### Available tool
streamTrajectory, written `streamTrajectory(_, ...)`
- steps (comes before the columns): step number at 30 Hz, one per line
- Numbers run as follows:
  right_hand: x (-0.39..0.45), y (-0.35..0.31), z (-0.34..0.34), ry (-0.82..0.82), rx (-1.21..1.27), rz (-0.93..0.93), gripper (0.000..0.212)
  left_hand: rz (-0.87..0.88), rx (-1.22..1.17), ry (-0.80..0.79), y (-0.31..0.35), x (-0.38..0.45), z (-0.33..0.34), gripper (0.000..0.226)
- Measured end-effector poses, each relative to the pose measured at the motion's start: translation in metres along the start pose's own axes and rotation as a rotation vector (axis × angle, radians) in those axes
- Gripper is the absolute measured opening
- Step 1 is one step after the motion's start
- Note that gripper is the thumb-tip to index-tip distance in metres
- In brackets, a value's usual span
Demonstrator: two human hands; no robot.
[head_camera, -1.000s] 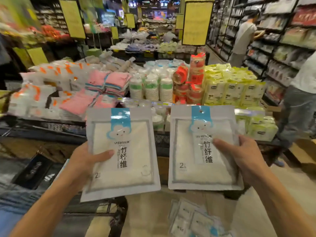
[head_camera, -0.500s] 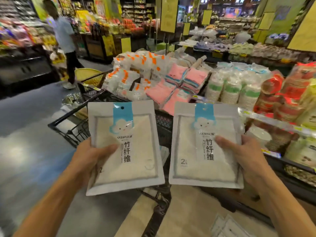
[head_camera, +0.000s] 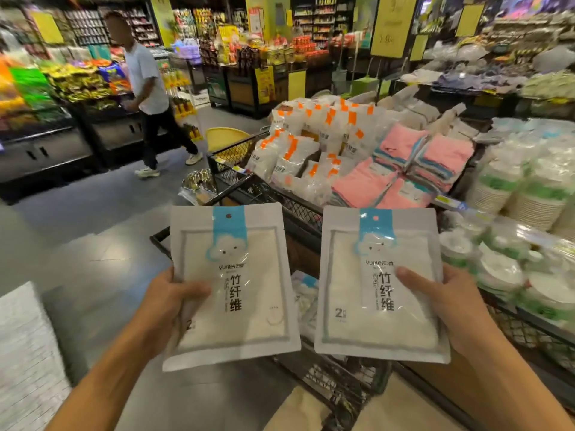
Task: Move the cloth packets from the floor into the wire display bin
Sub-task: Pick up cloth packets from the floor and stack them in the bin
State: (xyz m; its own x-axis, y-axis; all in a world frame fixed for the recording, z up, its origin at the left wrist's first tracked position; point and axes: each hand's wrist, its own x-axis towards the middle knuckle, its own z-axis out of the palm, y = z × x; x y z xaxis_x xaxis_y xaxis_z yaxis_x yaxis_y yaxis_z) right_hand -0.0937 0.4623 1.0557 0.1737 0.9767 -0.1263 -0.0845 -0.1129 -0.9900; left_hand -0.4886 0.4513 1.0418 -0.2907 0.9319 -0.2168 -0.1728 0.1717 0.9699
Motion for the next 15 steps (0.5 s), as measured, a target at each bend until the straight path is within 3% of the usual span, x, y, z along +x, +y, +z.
streamTrajectory(2,0.027,0.001,0.007,-0.006,0.009,0.009,0.020,-0.005,0.006,-0.014,0.007,0.021,0.006,0.033)
streamTrajectory(6,0.078,-0.002,0.018,0.005,0.007,0.023,0.020,-0.009,0.047,-0.099,0.021,0.067,0.023,0.061)
streamTrajectory(9,0.106,-0.002,0.020,0.019,0.001,0.027,0.014,-0.031,0.056,-0.137,0.024,0.104,0.041,0.047)
streamTrajectory(13,0.138,0.005,0.023,0.072,0.008,0.038,0.014,-0.096,0.084,-0.154,0.018,0.160,0.061,0.054)
streamTrajectory(15,0.154,0.014,0.025,0.116,0.016,0.048,0.015,-0.118,0.094,-0.193,0.013,0.191,0.070,0.048)
